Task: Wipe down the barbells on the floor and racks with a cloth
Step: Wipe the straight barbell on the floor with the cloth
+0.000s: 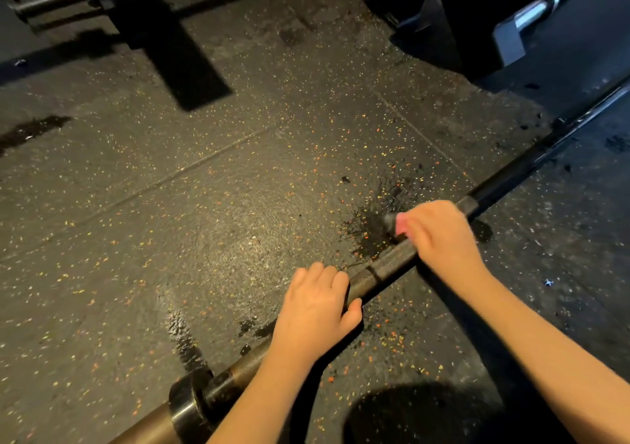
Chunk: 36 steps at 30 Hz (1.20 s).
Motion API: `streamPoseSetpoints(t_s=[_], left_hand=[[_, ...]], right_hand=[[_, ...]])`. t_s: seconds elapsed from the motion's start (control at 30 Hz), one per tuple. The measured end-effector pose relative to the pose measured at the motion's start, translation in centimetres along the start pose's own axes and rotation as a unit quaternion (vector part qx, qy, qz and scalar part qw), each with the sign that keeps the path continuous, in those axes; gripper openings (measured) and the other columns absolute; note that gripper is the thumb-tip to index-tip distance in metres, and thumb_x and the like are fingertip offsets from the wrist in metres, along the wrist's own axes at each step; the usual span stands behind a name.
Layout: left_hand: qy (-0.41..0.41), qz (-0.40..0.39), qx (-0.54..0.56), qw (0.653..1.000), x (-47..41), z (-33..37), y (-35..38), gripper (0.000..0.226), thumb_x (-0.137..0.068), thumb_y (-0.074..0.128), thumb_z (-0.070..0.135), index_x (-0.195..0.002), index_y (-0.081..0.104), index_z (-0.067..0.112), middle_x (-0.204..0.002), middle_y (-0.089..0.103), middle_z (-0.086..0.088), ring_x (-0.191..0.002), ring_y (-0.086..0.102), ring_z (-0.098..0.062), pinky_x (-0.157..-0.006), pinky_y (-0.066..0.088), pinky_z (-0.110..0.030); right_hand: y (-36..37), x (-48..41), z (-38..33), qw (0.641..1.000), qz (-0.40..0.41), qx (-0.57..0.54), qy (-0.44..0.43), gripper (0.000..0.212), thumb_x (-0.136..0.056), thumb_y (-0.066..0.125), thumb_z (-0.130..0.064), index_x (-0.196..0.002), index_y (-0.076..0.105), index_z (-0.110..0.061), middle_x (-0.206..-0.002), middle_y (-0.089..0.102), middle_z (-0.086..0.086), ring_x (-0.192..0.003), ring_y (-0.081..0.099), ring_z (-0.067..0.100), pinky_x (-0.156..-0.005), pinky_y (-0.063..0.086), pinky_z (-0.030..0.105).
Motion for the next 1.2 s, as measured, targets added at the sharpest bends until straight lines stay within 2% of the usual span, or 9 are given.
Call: streamPoseSetpoints(t_s=[0.1,0.2,0.27,0.43,0.57,0.63,0.8,1.0,1.2], left_hand=[[0.005,0.000,0.000,1.000,0.1,0.1,0.1,0.026,-0.078,0.051,0.040,-0.070,0.051,0.015,-0.068,0.050,0.001,-0.069,0.048,-0.022,-0.067,0.034,-0.033],[0.006,0.002,0.007,1.000,0.1,0.0,0.2,0.026,-0.077,0.053,0.040,-0.071,0.052,0.015,-0.069,0.051,-0.001,-0.071,0.049,-0.024,-0.067,0.033,-0.035],[-0.001,-0.002,0.005,1.000,0.1,0.0,0.2,0.026,-0.078,0.052,0.040,-0.072,0.052,0.015,-0.070,0.051,0.000,-0.071,0.049,-0.023,-0.067,0.034,-0.034],[-0.003,-0.009,-0.002,1.000,0.2,0.2,0.0,0.027,-0.079,0.050,0.041,-0.071,0.052,0.016,-0.069,0.051,0.001,-0.070,0.048,-0.022,-0.066,0.039,-0.034],[0.000,-0.004,0.002,1.000,0.1,0.1,0.1,0.026,-0.078,0.053,0.040,-0.073,0.053,0.015,-0.071,0.052,-0.001,-0.072,0.049,-0.024,-0.067,0.033,-0.035],[-0.003,-0.007,-0.002,1.000,0.2,0.2,0.0,0.026,-0.078,0.052,0.041,-0.073,0.053,0.015,-0.071,0.052,0.000,-0.072,0.049,-0.024,-0.067,0.034,-0.035],[0.004,-0.010,-0.011,1.000,0.3,0.4,-0.1,0.027,-0.081,0.049,0.041,-0.073,0.052,0.016,-0.072,0.052,0.000,-0.072,0.048,-0.022,-0.068,0.038,-0.034],[0.009,0.002,0.015,1.000,1.0,1.2,-0.2,0.022,-0.082,0.052,0.037,-0.077,0.050,0.016,-0.078,0.051,-0.001,-0.077,0.045,-0.024,-0.071,0.031,-0.035],[0.001,-0.012,0.035,0.999,2.1,2.5,0.0,0.019,-0.083,0.050,0.036,-0.083,0.043,0.018,-0.084,0.049,0.001,-0.080,0.044,-0.022,-0.072,0.032,-0.033]], right_hand=[[-0.5,0.5,-0.3,0.996,0.048,-0.035,0.072,0.028,-0.094,0.044,-0.017,-0.079,0.068,-0.023,-0.083,0.067,-0.005,-0.087,0.061,0.020,-0.084,0.034,0.026],[2.7,4.0,-6.4,0.993,-0.024,-0.088,-0.072,0.022,-0.093,0.050,-0.014,-0.090,0.071,-0.011,-0.094,0.065,-0.001,-0.094,0.055,0.014,-0.089,0.038,0.025],[2.6,3.0,-4.8,0.991,-0.048,-0.072,-0.098,0.024,-0.092,0.049,-0.017,-0.092,0.072,-0.009,-0.094,0.066,0.002,-0.093,0.056,0.017,-0.087,0.041,0.029],[0.0,-0.2,1.5,0.992,0.042,-0.037,0.116,0.030,-0.088,0.040,-0.019,-0.079,0.069,-0.017,-0.079,0.067,-0.001,-0.080,0.061,0.021,-0.080,0.049,0.043],[3.4,4.1,-6.9,0.992,-0.057,-0.095,-0.054,0.021,-0.088,0.049,-0.014,-0.088,0.070,-0.013,-0.092,0.065,0.000,-0.091,0.054,0.015,-0.084,0.041,0.029],[3.3,3.1,-5.3,0.992,-0.066,-0.071,-0.082,0.024,-0.086,0.048,-0.017,-0.088,0.071,-0.012,-0.092,0.064,0.001,-0.091,0.055,0.019,-0.084,0.042,0.033],[0.1,-0.5,1.0,0.995,0.038,-0.017,0.087,0.022,-0.077,0.044,-0.011,-0.066,0.061,-0.020,-0.074,0.061,-0.004,-0.081,0.060,0.026,-0.080,0.047,0.039],[2.2,3.9,-4.8,0.991,-0.045,-0.096,-0.080,0.024,-0.090,0.049,-0.016,-0.086,0.072,-0.010,-0.096,0.067,0.001,-0.098,0.056,0.014,-0.093,0.037,0.022],[-1.5,1.2,4.0,0.988,0.062,0.023,0.139,0.028,-0.083,0.047,-0.016,-0.072,0.072,-0.011,-0.077,0.068,0.004,-0.082,0.062,0.031,-0.081,0.047,0.042]])
Point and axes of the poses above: each hand's wrist, its own x-axis away from the middle knuckle, its own y-axis out of the palm, z = x × y, the point moved 7 cm from there along -x, towards the middle knuckle
